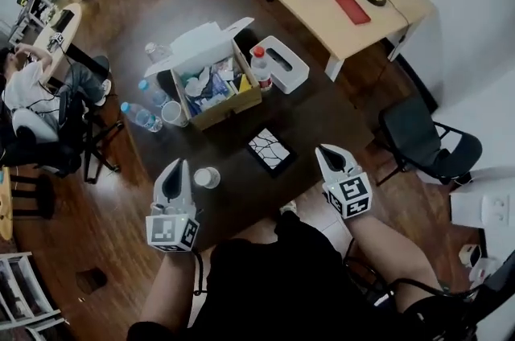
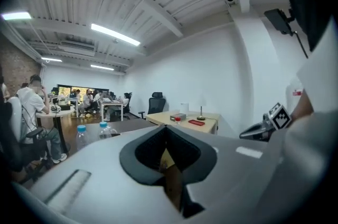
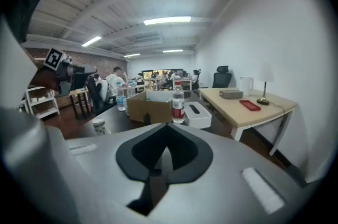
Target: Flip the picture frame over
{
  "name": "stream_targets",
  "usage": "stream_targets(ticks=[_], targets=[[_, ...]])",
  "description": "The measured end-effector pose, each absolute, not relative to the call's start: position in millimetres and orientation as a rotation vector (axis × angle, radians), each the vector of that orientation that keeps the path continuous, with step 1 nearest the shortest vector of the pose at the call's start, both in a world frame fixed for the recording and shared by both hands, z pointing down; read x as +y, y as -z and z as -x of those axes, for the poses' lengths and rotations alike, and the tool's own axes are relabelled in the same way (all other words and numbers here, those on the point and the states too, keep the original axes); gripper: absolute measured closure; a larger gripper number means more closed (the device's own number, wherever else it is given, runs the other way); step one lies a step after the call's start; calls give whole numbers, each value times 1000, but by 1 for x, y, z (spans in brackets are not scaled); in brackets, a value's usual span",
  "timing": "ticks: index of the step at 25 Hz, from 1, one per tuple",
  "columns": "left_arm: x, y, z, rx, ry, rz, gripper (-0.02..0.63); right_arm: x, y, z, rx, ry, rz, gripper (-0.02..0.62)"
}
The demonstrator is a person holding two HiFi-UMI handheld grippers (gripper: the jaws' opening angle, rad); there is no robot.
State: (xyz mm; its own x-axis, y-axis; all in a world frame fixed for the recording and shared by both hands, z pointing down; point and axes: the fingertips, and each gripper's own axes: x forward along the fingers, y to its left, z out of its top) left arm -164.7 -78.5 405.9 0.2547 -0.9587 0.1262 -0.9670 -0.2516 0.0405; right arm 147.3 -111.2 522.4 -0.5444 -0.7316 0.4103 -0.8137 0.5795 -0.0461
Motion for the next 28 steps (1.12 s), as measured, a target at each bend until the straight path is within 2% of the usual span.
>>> stream_targets(ticks=[10, 13, 15, 28], targets=[[-63, -404, 242, -2059, -189, -2168, 606, -136, -613, -68, -2345, -457, -824, 585], [-47, -406, 260, -2100, -171, -2127, 606, -140, -639, -62, -2266, -441, -787, 494], [-38, -410, 274, -2129, -140, -2060, 605, -145, -651, -67, -2216, -431, -789, 485], [19, -407, 304, -2262, -151, -1923, 606, -165, -693, -72, -2154, -475, -709, 483]])
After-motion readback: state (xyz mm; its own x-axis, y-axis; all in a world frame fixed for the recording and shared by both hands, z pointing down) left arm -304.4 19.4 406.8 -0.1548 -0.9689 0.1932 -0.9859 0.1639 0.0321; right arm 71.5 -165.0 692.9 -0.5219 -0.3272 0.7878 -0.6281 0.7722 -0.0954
